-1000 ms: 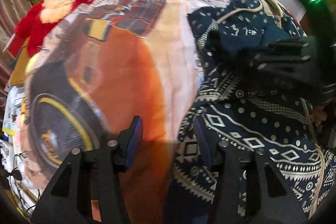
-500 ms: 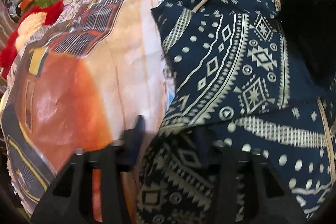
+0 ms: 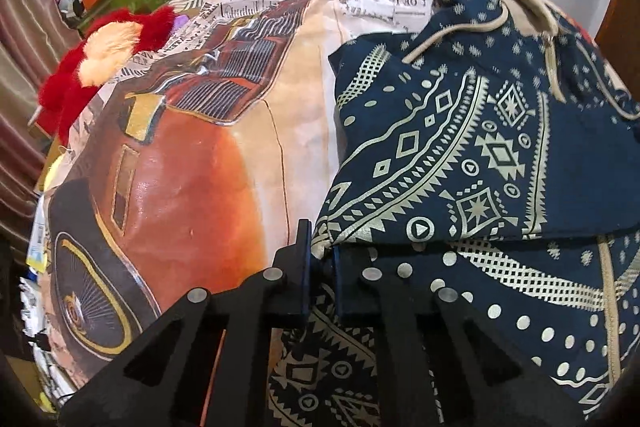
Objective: Fold large clothes
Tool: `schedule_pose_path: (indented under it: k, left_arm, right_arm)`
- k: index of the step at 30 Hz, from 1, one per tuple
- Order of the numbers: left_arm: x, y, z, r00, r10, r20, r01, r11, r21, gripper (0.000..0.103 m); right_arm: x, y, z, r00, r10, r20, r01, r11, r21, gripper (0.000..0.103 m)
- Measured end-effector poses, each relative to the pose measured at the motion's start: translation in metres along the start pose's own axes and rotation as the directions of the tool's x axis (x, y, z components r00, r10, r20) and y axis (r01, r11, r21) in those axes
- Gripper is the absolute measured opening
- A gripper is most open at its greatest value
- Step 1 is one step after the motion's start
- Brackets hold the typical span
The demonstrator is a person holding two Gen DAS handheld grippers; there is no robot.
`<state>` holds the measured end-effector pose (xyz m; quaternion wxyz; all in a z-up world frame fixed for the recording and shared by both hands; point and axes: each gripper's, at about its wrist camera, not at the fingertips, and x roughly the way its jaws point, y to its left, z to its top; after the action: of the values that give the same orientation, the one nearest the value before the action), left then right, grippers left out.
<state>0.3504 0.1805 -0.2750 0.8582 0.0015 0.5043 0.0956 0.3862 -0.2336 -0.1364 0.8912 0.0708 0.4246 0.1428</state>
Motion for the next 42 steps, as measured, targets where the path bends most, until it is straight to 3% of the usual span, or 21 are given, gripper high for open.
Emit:
schedule_pose_path:
  k: [10, 14, 16, 18, 21, 22, 25, 30, 36, 39, 42]
  left_arm:
    - [0.015, 0.0, -0.01, 0.997, 0.04, -0.071, -0.04, 0.999, 0.006, 0.011]
    - [0.005, 0.004, -0.014, 0.996, 0.032, -0.078, -0.032, 0.999, 0.004, 0.011]
    - [-0.004, 0.004, -0.015, 0.997, 0.027, -0.076, -0.027, 1.0, 0.004, 0.011]
    - [-0.015, 0.003, -0.015, 0.998, 0.02, -0.068, -0.019, 1.0, 0.003, 0.011]
    - [-0.034, 0.001, -0.008, 0.999, 0.006, -0.041, -0.006, 1.0, 0.008, 0.012]
    - [-0.039, 0.0, -0.006, 0.999, 0.003, -0.032, -0.002, 1.0, 0.009, 0.013]
    - [-0.06, -0.008, 0.003, 1.0, -0.018, 0.011, 0.018, 1.0, 0.017, 0.02]
    - [-0.1, -0.036, 0.022, 0.992, -0.067, 0.107, 0.06, 0.996, 0.061, 0.046]
    - [-0.136, -0.094, 0.054, 0.965, -0.171, 0.201, 0.141, 0.978, 0.155, 0.071]
    - [-0.135, -0.125, 0.068, 0.951, -0.24, 0.192, 0.208, 0.962, 0.176, 0.075]
    - [-0.119, -0.162, 0.077, 0.949, -0.286, 0.132, 0.257, 0.945, 0.201, 0.076]
  right_arm:
    - [0.017, -0.055, -0.049, 0.99, -0.031, -0.137, 0.049, 0.99, 0.13, 0.013]
    - [0.019, -0.077, -0.058, 0.981, 0.001, -0.194, 0.039, 0.978, 0.203, 0.013]
    - [0.017, -0.084, -0.062, 0.978, 0.006, -0.208, 0.043, 0.972, 0.23, 0.019]
    - [0.012, -0.087, -0.063, 0.979, -0.016, -0.205, 0.064, 0.971, 0.23, 0.038]
    - [-0.001, -0.087, -0.065, 0.983, -0.042, -0.18, 0.078, 0.976, 0.201, 0.055]
    - [-0.007, -0.086, -0.065, 0.984, -0.056, -0.168, 0.088, 0.979, 0.184, 0.057]
    - [-0.021, -0.085, -0.063, 0.987, -0.074, -0.146, 0.097, 0.984, 0.153, 0.06]
    - [-0.052, -0.09, -0.056, 0.991, -0.105, -0.079, 0.116, 0.983, 0.143, 0.071]
    - [-0.094, -0.123, -0.055, 0.99, -0.138, 0.0, 0.136, 0.97, 0.202, 0.082]
    - [-0.105, -0.159, -0.063, 0.985, -0.172, -0.013, 0.169, 0.948, 0.27, 0.083]
    - [-0.102, -0.193, -0.08, 0.982, -0.171, -0.075, 0.187, 0.92, 0.345, 0.083]
